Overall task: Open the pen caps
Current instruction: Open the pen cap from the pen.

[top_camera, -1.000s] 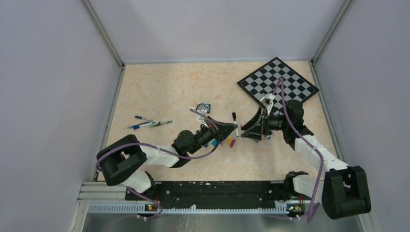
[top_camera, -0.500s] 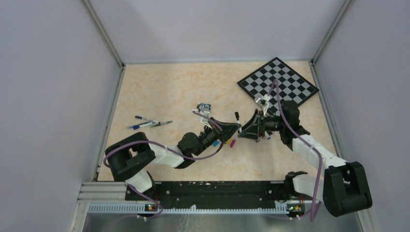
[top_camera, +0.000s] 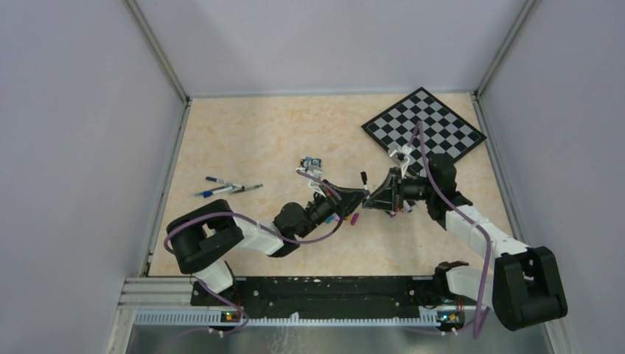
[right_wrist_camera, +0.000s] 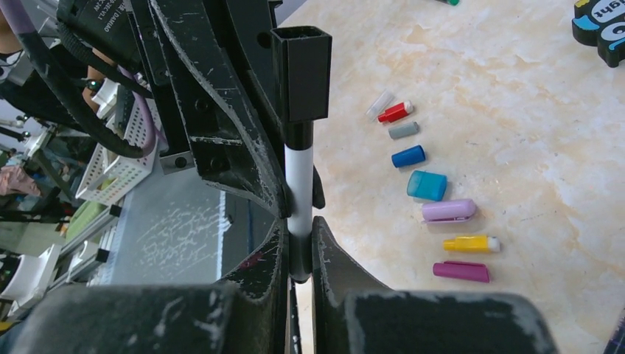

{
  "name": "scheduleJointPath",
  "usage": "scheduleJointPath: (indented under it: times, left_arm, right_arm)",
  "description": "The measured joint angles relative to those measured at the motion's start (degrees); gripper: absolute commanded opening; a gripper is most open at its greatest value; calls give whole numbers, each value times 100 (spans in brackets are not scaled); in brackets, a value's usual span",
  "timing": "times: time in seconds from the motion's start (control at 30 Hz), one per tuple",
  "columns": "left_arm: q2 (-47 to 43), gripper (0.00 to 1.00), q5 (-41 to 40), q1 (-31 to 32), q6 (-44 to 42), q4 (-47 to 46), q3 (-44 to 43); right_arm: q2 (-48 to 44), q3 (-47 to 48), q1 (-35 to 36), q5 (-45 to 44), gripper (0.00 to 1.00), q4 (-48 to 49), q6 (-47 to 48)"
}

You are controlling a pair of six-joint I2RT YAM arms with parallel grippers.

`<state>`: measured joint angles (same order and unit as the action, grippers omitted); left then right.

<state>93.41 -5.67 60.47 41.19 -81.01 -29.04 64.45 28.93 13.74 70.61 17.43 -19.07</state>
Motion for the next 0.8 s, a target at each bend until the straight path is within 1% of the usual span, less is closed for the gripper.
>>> scheduleJointPath:
  times: [0.03, 0.07, 0.23, 0.27, 0.4, 0.47, 0.57, 0.67, 0.8]
  left_arm:
    - [0, 25, 0, 0, -7, 2, 0]
    - [0, 35, 0, 0, -28, 7, 0]
    - [-44, 89, -11, 13, -195, -59, 35]
    - [-94, 97, -24, 11, -234, -76, 83]
    - [-522, 99, 4, -61, -479, -107, 402]
    - [-726, 99, 286, -212, -476, -96, 442]
    - [-929, 98, 909, -686, -199, 7, 426]
    - [-964, 90, 1287, -1049, 61, 262, 341]
    - [-964, 80, 1604, -1104, 232, 857, 122]
  right_arm:
    - [0, 4, 0, 2, 0, -33, 52]
    - [0, 11, 0, 0, 0, -72, 101]
    - [9, 164, 2, 2, 0, -551, 498]
    - [7, 188, 2, 13, 0, -627, 577]
    - [15, 271, 2, 155, 0, -1043, 1019]
    - [28, 304, 2, 227, 0, -1220, 1202]
    - [72, 345, 4, 323, 0, -1432, 1421]
    - [114, 378, 4, 361, 0, -1611, 1602]
    - [144, 385, 4, 393, 0, -1722, 1720]
